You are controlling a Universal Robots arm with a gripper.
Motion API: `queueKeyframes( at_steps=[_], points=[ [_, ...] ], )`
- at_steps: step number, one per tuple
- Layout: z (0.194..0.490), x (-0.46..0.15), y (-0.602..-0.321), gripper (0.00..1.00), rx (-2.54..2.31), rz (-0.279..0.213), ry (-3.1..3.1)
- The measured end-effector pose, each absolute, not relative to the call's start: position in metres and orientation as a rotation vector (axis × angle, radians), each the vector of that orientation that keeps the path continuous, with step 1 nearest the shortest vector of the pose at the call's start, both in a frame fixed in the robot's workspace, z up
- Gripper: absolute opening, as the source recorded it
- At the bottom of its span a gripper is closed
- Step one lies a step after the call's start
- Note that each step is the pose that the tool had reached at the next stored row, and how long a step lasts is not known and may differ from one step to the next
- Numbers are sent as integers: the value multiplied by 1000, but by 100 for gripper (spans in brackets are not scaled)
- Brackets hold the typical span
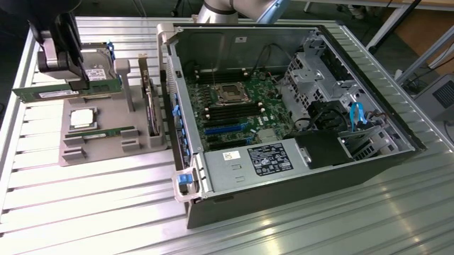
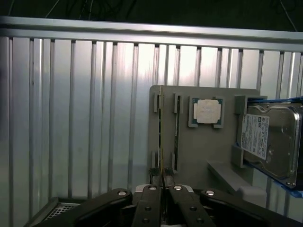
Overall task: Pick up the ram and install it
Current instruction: 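Pick up the ram and move it above insertion slot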
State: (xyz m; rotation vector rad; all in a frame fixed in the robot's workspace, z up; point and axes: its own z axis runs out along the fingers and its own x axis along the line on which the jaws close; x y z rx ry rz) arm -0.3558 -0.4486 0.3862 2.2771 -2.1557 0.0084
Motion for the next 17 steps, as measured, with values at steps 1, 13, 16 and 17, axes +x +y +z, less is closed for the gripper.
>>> queueKeyframes(
  at_steps=[1, 13, 16, 17],
  points=[
    [388, -356, -449, 12, 2277, 8, -2156],
    [399, -352, -449, 12, 2276, 7, -2155],
    [399, -344, -449, 12, 2275, 4, -2154],
    [399, -342, -449, 12, 2275, 3, -2153]
  ],
)
